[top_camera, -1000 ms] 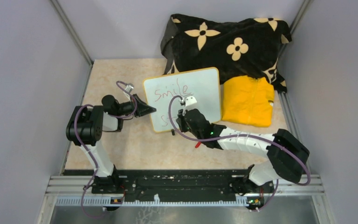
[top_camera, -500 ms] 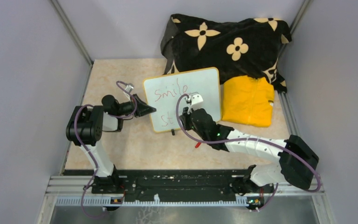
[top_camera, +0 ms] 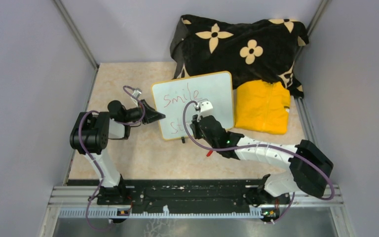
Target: Write a sentence on the whiteboard
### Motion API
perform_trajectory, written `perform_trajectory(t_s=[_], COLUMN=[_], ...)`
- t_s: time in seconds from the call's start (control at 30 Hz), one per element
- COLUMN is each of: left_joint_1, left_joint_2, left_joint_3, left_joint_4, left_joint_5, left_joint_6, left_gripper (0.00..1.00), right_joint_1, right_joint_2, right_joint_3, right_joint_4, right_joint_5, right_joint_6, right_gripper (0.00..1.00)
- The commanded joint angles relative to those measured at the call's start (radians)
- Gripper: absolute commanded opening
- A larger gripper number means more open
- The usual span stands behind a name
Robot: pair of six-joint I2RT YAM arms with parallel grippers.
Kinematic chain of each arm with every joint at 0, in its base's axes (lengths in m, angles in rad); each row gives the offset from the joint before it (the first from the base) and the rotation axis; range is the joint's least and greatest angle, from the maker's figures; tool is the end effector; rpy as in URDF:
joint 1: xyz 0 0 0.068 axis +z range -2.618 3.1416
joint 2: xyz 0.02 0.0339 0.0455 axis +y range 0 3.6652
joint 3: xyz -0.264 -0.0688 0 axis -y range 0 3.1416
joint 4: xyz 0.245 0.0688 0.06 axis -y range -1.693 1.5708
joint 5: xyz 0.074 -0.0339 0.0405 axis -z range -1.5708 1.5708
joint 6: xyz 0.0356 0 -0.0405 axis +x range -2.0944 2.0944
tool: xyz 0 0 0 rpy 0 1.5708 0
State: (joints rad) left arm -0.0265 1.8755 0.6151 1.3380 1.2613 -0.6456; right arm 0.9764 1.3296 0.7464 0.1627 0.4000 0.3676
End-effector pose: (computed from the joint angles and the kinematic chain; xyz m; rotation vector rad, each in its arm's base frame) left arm 0.3147 -0.0423 0.1570 0.6124 1.6343 -1.4326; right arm 0.1750 0.2341 0.2414 -0.3436 1.9579 0.4827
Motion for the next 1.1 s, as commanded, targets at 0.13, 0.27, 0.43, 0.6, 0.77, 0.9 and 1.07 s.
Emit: perform_trajectory(t_s=[0.13, 0.27, 0.43, 0.6, 0.77, 0.9, 1.07], left_joint_1=[-0.013, -0.014, -0.014, -0.013, -0.013, -0.014, -0.013], left_joint_2=[0.015, 0.015, 0.015, 0.013, 0.015, 0.013, 0.014], left_joint_3=[0.003, 0.004, 0.004, 0.004, 0.004, 0.004, 0.005], left_joint_4=[-0.075, -0.074, -0.074, -0.074, -0.074, -0.076, -0.077], left_joint_5=[-0.028, -0.026, -0.026, -0.026, -0.026, -0.027, -0.027], left_joint_6=[0.068, 0.066, 0.067, 0.066, 0.066, 0.066, 0.067], left_gripper=[0.0, 0.0, 0.0, 0.0, 0.0, 0.0, 0.0], right_joint_1=[-0.009, -0.009, -0.008, -0.009, -0.009, -0.008, -0.008], right_joint_2=[0.04, 0.054, 0.071, 0.086, 0.086, 0.075, 0.055], right_joint_3=[0.062, 0.073, 0.079, 0.075, 0.058, 0.028, 0.004], right_joint_4=[0.023, 0.022, 0.023, 0.018, 0.003, -0.01, -0.023], right_joint_5=[0.018, 0.009, -0.009, -0.027, -0.035, -0.032, -0.008], right_joint_6=[-0.009, -0.008, -0.008, -0.001, 0.007, 0.018, 0.017], right_gripper=[0.0, 0.0, 0.0, 0.0, 0.0, 0.0, 0.0])
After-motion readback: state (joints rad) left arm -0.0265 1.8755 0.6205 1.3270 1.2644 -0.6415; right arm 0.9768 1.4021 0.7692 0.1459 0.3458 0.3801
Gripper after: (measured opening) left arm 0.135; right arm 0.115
